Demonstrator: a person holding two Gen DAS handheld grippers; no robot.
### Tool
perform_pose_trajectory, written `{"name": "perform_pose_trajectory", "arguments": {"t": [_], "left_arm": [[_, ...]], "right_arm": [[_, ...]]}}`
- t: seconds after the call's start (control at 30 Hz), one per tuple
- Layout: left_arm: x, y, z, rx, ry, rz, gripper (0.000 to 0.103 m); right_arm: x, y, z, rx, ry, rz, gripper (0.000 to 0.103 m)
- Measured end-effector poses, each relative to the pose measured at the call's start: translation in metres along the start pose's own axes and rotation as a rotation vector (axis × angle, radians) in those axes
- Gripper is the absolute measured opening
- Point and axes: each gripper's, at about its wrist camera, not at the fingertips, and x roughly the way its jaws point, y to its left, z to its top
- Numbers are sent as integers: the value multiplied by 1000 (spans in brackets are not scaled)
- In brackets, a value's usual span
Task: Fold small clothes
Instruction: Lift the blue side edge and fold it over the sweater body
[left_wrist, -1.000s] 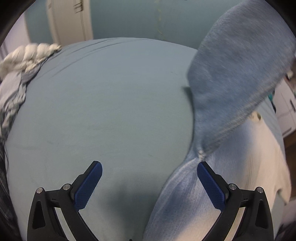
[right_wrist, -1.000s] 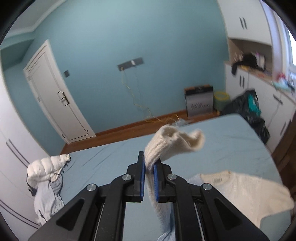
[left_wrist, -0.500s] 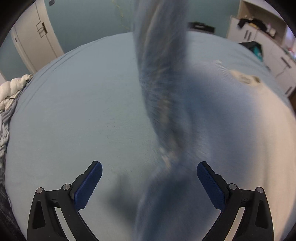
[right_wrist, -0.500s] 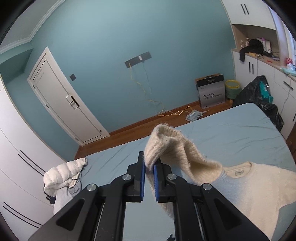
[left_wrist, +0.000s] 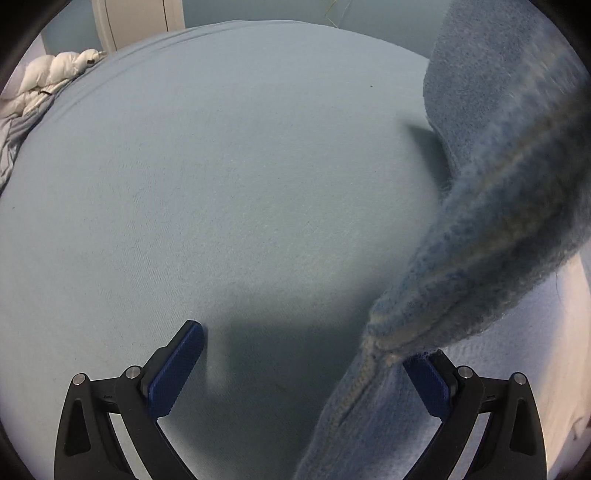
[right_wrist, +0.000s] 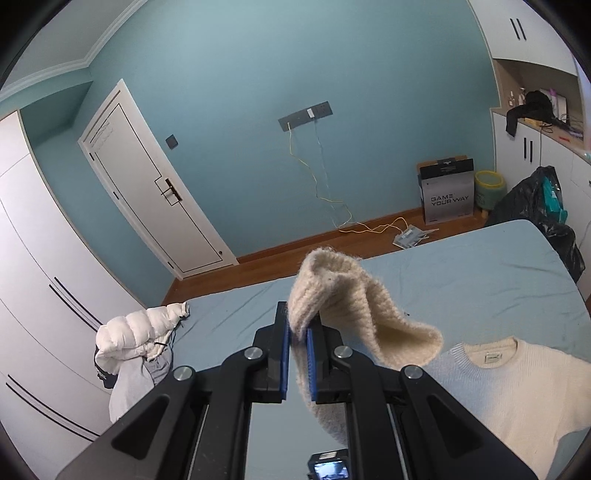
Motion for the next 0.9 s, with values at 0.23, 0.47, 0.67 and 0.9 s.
{"name": "perform_pose_trajectory", "arguments": {"t": [0.23, 0.47, 0.67, 0.9], "left_arm": [[5, 2, 2, -26, 22, 3, 103], [7, 3, 9, -40, 23, 1, 103], [8, 8, 18, -28, 29, 17, 103], [8, 10, 13, -15, 21, 37, 103]], "right_arm": [[-31, -76, -11, 64, -73, -36, 4], [-64, -193, -38, 171, -138, -141, 4], [-39, -303, -97, 265, -87, -291, 4], [-6, -428, -213, 501, 32, -378, 4]]}}
